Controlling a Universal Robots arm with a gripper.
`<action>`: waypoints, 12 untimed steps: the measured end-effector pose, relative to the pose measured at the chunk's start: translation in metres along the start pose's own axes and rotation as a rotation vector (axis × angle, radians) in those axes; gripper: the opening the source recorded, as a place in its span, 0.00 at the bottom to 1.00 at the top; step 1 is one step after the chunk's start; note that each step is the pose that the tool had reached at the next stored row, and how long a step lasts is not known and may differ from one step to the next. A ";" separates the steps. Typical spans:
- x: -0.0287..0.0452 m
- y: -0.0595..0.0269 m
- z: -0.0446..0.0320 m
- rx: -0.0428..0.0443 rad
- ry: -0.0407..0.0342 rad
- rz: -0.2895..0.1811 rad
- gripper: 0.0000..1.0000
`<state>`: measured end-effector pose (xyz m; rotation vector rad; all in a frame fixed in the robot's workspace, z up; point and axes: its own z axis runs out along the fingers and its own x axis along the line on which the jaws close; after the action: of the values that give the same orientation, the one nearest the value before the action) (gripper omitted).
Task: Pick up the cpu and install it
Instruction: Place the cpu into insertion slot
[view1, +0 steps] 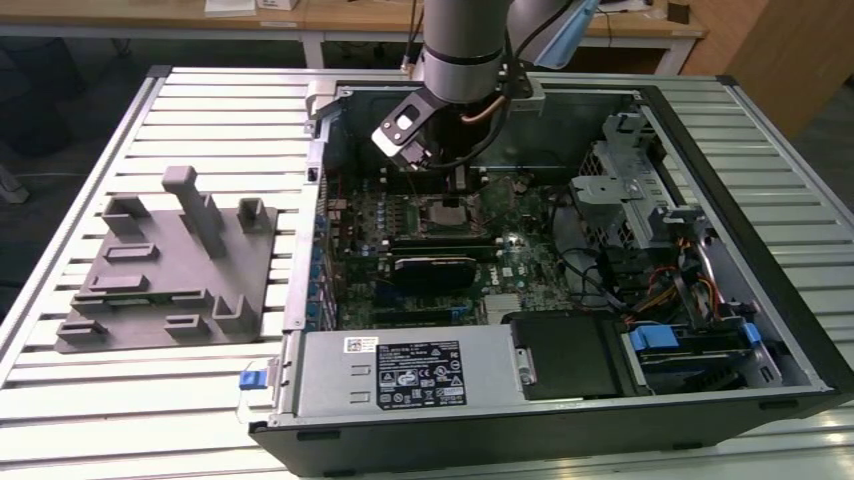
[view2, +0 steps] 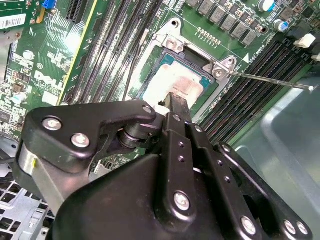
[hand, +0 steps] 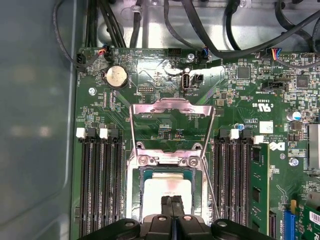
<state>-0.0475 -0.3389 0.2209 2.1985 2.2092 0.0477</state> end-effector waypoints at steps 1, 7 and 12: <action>0.0000 0.0000 -0.0002 0.0001 -0.0001 0.000 0.11; 0.0000 0.0002 -0.0041 0.0001 -0.0001 0.000 0.11; 0.0000 0.0002 -0.0049 0.0000 -0.0001 0.000 0.11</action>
<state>-0.0475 -0.3389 0.2258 2.1985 2.2092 0.0476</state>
